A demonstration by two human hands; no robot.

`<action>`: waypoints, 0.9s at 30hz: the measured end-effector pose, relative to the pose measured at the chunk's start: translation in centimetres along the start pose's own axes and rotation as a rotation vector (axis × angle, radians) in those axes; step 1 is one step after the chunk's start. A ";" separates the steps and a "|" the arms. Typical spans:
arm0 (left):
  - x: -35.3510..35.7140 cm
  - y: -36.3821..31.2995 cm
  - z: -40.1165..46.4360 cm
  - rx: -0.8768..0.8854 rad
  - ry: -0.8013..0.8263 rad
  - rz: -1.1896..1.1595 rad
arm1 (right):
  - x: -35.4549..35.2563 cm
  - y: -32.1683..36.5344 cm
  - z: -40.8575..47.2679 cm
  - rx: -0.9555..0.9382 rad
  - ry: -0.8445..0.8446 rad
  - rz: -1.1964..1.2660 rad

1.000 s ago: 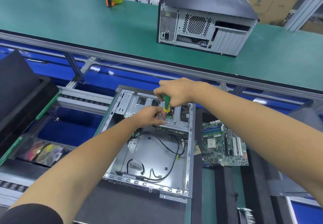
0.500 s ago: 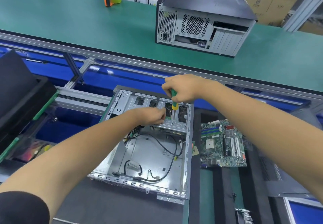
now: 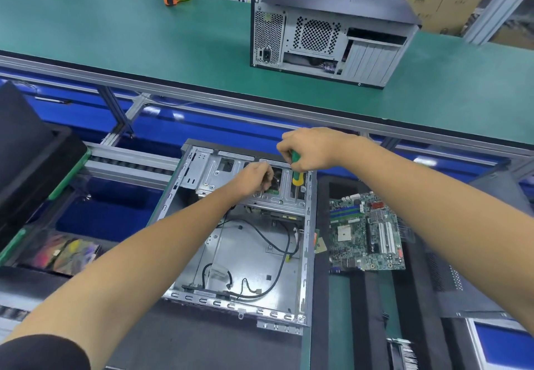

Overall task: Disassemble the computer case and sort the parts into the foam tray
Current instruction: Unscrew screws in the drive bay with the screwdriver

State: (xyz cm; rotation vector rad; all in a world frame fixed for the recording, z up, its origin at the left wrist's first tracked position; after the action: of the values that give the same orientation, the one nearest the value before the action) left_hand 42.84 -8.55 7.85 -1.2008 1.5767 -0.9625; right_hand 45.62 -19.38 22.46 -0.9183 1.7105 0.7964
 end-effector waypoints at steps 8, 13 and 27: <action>3.6 0.7 0.4 0.100 0.206 0.115 | 0.3 -0.9 -0.3 0.020 0.007 0.045; 4.8 0.3 0.5 0.215 0.231 0.236 | 0.1 -1.5 -0.6 0.064 0.007 0.099; 6.3 -0.1 1.0 0.295 0.229 0.319 | 0.7 -3.0 -1.0 0.113 0.019 0.147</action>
State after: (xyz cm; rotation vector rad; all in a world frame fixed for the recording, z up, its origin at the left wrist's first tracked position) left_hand 43.08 -14.78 6.36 -0.6301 1.6698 -1.1003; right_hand 47.58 -21.81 21.78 -0.7321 1.8361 0.7795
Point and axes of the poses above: each hand's wrist, its own z-axis towards the middle knuckle, its own x-axis out of the palm, y = z × x, the point moved 7 cm from there along z, towards the middle knuckle, and after that the axes turned 1 degree about -z, right-handed, at the moved point
